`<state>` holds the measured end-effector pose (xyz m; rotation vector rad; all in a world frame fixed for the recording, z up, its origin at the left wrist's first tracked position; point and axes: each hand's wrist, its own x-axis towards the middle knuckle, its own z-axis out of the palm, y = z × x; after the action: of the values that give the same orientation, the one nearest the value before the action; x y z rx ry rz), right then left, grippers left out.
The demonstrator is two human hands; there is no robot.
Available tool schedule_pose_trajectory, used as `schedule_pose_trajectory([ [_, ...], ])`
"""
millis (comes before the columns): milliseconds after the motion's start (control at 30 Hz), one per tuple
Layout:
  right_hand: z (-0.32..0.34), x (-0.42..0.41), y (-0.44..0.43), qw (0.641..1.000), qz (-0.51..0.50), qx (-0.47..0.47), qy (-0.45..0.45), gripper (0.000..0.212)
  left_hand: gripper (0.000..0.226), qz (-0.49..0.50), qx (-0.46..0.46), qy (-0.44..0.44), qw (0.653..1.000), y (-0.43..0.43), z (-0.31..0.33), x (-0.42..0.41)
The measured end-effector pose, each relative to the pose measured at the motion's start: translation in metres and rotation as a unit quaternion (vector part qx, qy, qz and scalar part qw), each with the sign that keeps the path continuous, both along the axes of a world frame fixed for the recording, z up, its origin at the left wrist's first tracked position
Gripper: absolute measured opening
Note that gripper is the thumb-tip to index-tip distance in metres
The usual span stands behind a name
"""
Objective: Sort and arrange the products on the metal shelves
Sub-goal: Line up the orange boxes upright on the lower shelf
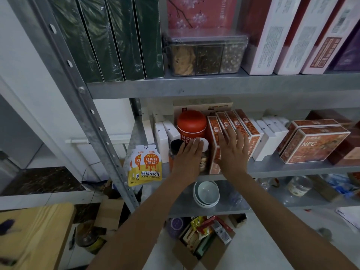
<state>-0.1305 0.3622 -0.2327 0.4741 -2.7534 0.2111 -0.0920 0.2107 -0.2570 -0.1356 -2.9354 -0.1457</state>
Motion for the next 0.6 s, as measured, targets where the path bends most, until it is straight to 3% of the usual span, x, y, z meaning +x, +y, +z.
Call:
schedule_pose_trajectory([
  [200, 0.005, -0.027, -0.001, 1.000, 0.012, 0.012, -0.025, 0.101, 0.091, 0.001, -0.015, 0.001, 1.000, 0.000, 0.001, 0.000],
  [400, -0.011, -0.018, 0.032, 0.997, -0.018, -0.069, 0.026, 0.082, 0.087, 0.001, -0.006, 0.008, 1.000, 0.000, -0.001, 0.000],
  [600, -0.037, 0.016, 0.028, 0.953, -0.063, -0.280, 0.093, 0.056, 0.090, 0.006, -0.006, 0.007, 1.000, 0.001, 0.000, 0.000],
])
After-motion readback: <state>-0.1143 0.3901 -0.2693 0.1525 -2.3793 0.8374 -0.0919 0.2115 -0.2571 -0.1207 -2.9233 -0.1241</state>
